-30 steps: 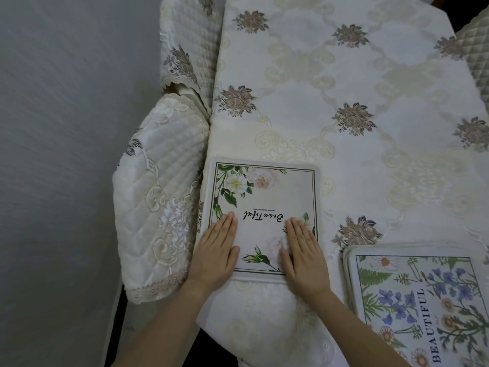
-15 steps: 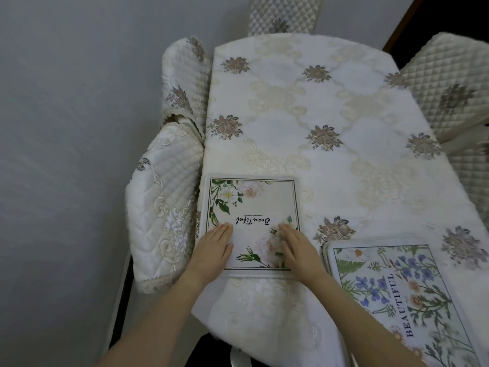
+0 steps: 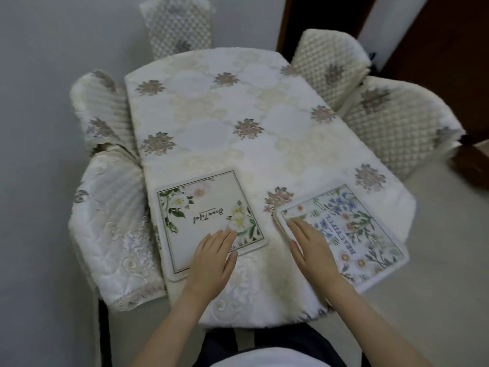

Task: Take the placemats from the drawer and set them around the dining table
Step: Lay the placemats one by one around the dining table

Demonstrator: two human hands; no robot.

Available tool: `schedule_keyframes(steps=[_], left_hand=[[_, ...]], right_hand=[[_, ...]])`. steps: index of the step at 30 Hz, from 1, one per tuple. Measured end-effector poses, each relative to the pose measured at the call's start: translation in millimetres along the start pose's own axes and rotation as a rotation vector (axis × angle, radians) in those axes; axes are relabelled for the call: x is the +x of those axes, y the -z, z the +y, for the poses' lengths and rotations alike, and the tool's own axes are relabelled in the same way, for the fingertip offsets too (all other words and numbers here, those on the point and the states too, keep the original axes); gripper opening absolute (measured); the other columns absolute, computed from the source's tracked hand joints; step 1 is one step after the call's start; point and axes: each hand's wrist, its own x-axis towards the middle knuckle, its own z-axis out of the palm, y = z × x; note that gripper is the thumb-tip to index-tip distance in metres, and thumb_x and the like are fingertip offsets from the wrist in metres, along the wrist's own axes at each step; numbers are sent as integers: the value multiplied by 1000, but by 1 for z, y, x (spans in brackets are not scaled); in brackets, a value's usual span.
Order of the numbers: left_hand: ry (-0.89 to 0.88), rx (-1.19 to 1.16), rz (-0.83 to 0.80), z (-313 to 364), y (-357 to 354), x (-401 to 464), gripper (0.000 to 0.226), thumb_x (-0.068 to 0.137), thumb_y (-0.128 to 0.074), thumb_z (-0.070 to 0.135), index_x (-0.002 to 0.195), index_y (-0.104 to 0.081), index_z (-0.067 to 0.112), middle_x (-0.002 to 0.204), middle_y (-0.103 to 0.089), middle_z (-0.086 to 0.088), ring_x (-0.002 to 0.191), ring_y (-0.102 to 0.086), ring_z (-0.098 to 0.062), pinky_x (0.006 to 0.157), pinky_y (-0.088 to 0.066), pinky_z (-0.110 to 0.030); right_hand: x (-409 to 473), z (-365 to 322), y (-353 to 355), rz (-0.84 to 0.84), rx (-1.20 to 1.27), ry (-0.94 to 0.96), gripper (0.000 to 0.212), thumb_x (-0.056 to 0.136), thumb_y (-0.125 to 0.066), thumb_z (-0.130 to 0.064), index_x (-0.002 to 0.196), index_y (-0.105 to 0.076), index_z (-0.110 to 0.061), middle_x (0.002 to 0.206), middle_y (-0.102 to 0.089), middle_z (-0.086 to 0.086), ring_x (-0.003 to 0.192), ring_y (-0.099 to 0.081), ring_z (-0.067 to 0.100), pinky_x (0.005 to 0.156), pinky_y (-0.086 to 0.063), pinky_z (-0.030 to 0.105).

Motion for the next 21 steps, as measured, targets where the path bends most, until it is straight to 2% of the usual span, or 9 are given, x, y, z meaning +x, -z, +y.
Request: schedule_keyframes(steps=[6, 10, 13, 15, 17, 21], left_hand=[[-45, 13, -14, 46, -21, 14, 49, 98, -30, 38, 135, -52, 15, 134, -56, 0, 125, -50, -17, 109, -27, -33], [-38, 26, -22, 79, -43, 33, 50, 99, -28, 40, 135, -53, 15, 134, -56, 0, 126, -50, -19, 104, -41, -40], [11, 38, -28, 112, -65, 48, 51, 100, -25, 41, 137, -50, 16, 138, -53, 2, 128, -48, -18, 109, -37, -38], [63, 23, -44, 139, -82, 55, 51, 100, -25, 42, 142, -44, 19, 143, -48, 3, 132, -43, -16, 113, -29, -35], [122, 0, -43, 166, -99, 63, 53, 100, -23, 45, 145, -39, 20, 146, -43, 3, 135, -39, -15, 114, -23, -33], [211, -32, -17, 217, -126, 79, 55, 99, -22, 46, 144, -39, 19, 146, -43, 2, 135, -37, -16, 113, -20, -28]], right_hand=[[-26, 45, 15, -15, -39, -80, 54, 99, -23, -40, 143, -43, -19, 146, -45, 1, 137, -39, 19, 110, -35, 42], [-26, 89, 29, -61, -26, -54, 56, 99, -18, -44, 148, -35, -23, 151, -38, -2, 139, -33, 17, 112, -32, 43], [-21, 131, 39, -119, -44, -14, 60, 98, -10, -50, 150, -27, -27, 153, -33, -2, 142, -29, 17, 116, -26, 41], [-18, 159, 49, -138, -32, 18, 63, 97, -8, -52, 150, -30, -25, 154, -34, 0, 142, -29, 18, 115, -28, 41], [-16, 188, 60, -146, -37, 55, 59, 99, -15, -47, 148, -34, -22, 154, -33, -1, 141, -31, 17, 113, -31, 41], [-13, 232, 81, -161, -29, 101, 53, 98, -23, -38, 146, -39, -19, 148, -43, 2, 136, -39, 20, 109, -36, 41]])
